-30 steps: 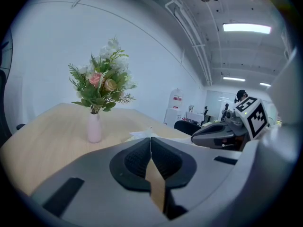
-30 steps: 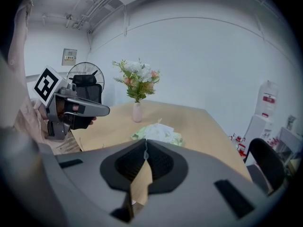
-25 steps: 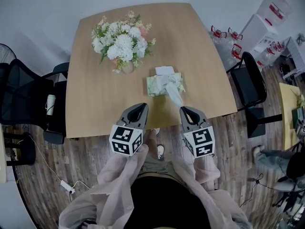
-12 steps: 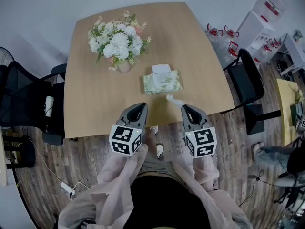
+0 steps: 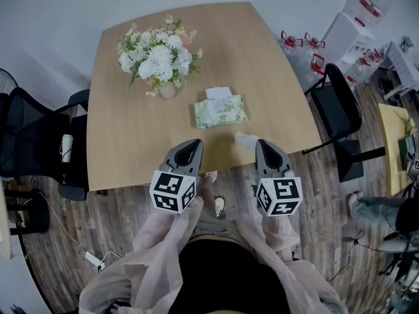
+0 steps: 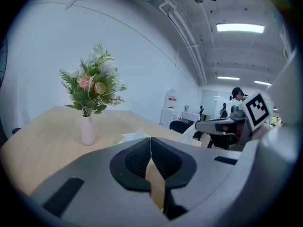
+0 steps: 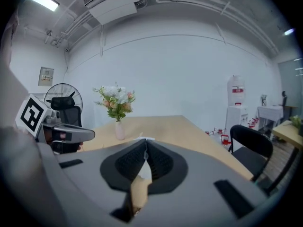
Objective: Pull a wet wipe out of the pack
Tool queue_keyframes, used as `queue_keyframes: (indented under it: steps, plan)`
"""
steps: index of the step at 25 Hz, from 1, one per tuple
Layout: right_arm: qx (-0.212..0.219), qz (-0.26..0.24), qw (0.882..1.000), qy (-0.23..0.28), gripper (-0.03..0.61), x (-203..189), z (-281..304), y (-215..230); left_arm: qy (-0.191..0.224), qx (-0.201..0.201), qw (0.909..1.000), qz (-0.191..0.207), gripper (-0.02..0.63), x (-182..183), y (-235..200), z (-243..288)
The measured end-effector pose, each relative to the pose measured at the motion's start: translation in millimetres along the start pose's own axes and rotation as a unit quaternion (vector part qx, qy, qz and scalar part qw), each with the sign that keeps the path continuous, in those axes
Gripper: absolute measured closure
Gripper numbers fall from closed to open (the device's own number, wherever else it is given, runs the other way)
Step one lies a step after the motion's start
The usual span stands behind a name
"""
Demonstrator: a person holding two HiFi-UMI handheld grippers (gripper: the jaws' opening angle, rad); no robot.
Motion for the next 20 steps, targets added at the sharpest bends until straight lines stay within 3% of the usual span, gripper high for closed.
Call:
queue_keyframes:
  steps: [20]
  plan:
    - [0.016,0.007,1.0,0.014,0.569,3.4,1.9,-0.7,0.012,-0.004,0.9999,-0.005,0.601,7.0,-0.6,-0.1]
Point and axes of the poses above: the fingertips, and each gripper's own axes: z forward along the fingers, y to its right, x out of its top, the point moved 2 cm from there along -z, backward along the fingers, and after that the axes turned 1 degree about z, right-handed, at the moved point
